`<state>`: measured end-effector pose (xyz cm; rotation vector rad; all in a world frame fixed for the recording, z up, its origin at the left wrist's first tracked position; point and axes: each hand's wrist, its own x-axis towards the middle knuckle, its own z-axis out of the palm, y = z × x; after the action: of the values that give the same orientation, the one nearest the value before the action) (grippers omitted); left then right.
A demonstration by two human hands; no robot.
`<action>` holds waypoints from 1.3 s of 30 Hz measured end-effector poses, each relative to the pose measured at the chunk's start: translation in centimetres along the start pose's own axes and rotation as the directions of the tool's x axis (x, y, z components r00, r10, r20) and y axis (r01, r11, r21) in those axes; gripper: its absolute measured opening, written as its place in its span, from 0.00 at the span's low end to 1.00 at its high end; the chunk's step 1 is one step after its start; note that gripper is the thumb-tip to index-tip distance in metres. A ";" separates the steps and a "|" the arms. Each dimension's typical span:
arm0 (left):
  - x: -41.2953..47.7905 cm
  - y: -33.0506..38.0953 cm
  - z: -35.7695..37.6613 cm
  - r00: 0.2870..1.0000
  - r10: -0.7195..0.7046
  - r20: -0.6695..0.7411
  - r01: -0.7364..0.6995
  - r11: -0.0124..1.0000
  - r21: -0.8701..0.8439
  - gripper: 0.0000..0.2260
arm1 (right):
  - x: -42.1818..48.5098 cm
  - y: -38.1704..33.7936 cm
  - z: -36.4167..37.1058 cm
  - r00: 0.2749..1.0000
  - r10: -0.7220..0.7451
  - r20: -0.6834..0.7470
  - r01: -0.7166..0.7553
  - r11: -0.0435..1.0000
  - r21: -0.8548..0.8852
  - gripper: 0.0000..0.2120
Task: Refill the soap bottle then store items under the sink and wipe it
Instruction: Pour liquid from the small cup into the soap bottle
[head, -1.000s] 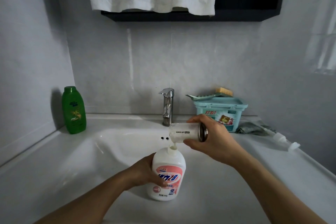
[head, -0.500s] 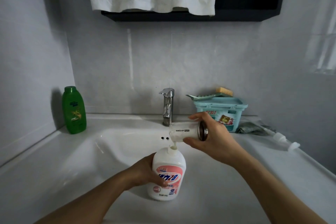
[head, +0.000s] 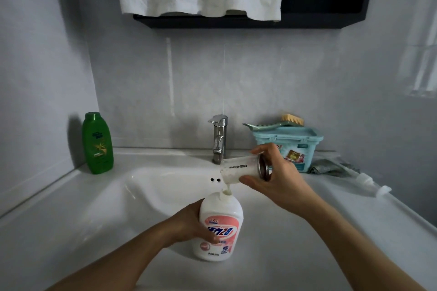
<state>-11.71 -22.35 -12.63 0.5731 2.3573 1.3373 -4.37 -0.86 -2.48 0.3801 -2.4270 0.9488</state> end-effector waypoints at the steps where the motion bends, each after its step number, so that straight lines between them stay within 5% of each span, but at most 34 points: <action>1: 0.0 0.0 0.0 1.000 -0.001 0.003 0.001 1.000 -0.003 0.29 | 0.0 0.1 0.1 1.000 -0.001 -0.007 0.001 1.000 0.005 0.26; 39: -0.4 0.6 0.2 0.999 -0.016 0.039 0.017 1.000 -0.012 0.28 | 0.5 0.9 0.3 0.999 -0.035 -0.034 0.036 0.999 0.026 0.27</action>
<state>-11.15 -22.14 -12.21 0.5696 2.3166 1.3208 -5.21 -0.47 -2.88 0.4117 -2.3715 0.9659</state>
